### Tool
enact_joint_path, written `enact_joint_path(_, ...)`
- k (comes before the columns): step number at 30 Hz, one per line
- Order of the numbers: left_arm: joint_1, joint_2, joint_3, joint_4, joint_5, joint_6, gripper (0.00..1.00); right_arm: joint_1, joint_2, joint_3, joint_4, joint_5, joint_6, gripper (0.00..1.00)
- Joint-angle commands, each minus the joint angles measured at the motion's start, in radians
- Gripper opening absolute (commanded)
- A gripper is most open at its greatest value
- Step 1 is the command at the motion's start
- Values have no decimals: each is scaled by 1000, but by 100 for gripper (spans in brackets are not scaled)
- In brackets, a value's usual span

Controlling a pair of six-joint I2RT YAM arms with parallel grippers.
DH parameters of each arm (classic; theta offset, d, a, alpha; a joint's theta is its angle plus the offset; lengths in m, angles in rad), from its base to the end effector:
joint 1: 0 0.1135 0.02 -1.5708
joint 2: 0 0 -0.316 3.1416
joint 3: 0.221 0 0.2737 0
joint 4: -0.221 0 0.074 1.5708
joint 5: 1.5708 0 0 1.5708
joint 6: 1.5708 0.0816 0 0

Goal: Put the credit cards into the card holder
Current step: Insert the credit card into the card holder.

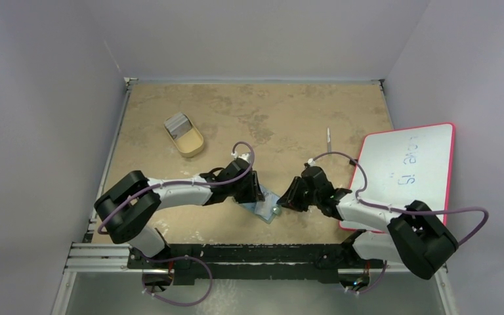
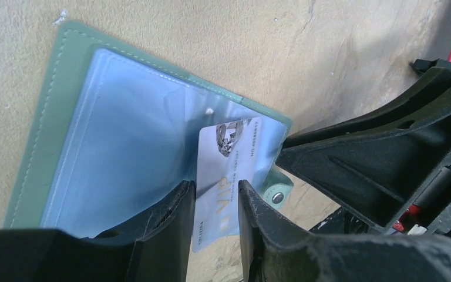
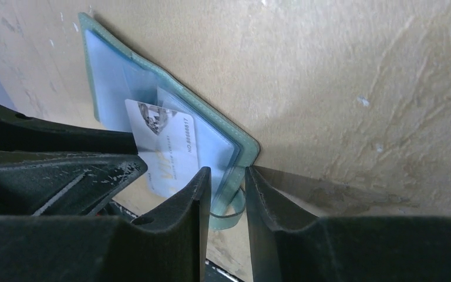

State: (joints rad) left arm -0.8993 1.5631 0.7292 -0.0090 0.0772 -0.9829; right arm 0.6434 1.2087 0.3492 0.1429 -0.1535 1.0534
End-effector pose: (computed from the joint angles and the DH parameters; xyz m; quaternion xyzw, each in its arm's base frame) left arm 0.2096 -0.2739 0.1561 -0.0253 0.9336 -0.3087 0.1803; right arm 0.1881 0.1566 0.1443 0.1536 0.8950 0.3560 0.2207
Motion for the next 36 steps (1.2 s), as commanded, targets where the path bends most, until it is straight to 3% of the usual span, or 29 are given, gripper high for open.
enact_joint_path(1,-6,26,31,77,15,37,32,2,47,79,12,29,-40,31)
enact_joint_path(13,-10,67,90,124,-7,41,30,-61,168,225,-62,79,-243,30)
enact_joint_path(22,-9,38,92,114,-56,35,33,-76,83,275,-175,121,-319,35)
enact_joint_path(36,-9,31,116,62,-108,44,36,-76,-25,271,-217,98,-323,41)
